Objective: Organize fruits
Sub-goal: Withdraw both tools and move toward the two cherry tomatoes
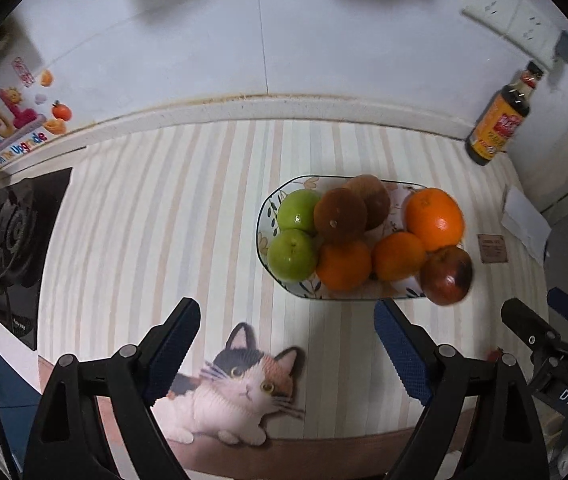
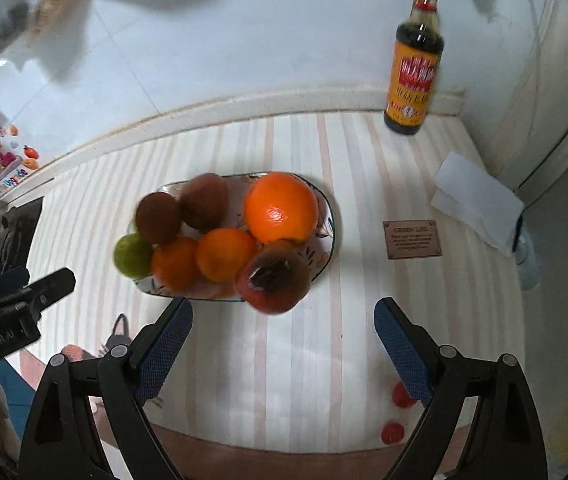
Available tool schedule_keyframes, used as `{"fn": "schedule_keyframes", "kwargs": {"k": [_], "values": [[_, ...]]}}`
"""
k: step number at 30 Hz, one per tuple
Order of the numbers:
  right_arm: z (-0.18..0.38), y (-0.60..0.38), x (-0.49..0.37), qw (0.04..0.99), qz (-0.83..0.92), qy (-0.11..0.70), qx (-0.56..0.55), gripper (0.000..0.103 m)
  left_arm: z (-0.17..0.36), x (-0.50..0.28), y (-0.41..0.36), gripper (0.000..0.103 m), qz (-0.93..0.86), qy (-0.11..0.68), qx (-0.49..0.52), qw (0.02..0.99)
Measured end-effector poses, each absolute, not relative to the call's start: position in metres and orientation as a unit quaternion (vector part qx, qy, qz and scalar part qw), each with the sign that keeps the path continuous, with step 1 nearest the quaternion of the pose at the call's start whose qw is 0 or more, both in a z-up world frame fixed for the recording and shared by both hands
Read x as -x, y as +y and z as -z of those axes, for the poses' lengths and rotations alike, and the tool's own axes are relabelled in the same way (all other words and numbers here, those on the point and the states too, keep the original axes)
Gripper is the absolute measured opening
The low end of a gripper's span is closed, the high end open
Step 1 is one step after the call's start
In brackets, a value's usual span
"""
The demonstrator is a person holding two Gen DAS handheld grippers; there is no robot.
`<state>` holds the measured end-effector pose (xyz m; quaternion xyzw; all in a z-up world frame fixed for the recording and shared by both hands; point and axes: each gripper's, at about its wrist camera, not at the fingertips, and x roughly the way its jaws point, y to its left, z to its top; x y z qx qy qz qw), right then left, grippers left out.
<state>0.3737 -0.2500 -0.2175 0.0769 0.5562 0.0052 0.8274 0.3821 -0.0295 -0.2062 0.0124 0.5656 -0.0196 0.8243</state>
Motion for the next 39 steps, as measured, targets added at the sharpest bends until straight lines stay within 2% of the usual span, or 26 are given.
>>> {"fn": "schedule_keyframes", "kwargs": {"k": [15, 25, 30, 31, 32, 33, 39], "values": [[0.122, -0.234, -0.266, 0.871, 0.013, 0.487, -0.069, 0.094, 0.115, -0.287, -0.016, 0.089, 0.055, 0.47, -0.009, 0.881], [0.069, -0.217, -0.208, 0.893, 0.02, 0.445, -0.068, 0.094, 0.091, -0.243, -0.003, 0.089, 0.077, 0.445, -0.002, 0.892], [0.06, -0.212, -0.195, 0.897, 0.017, 0.434, -0.082, 0.094, 0.089, -0.233, 0.001, 0.089, 0.08, 0.445, 0.005, 0.892], [0.06, -0.213, -0.194, 0.897, 0.017, 0.433, -0.086, 0.095, 0.09, -0.234, 0.0, 0.091, 0.08, 0.446, 0.004, 0.891], [0.061, -0.215, -0.193, 0.896, 0.017, 0.434, -0.091, 0.095, 0.093, -0.235, -0.001, 0.101, 0.078, 0.451, 0.001, 0.889], [0.063, -0.219, -0.194, 0.895, 0.017, 0.435, -0.097, 0.095, 0.095, -0.236, -0.002, 0.103, 0.077, 0.453, -0.002, 0.888], [0.107, -0.264, -0.208, 0.866, 0.027, 0.477, -0.147, 0.095, 0.125, -0.255, -0.023, 0.103, 0.063, 0.475, -0.025, 0.877]]}}
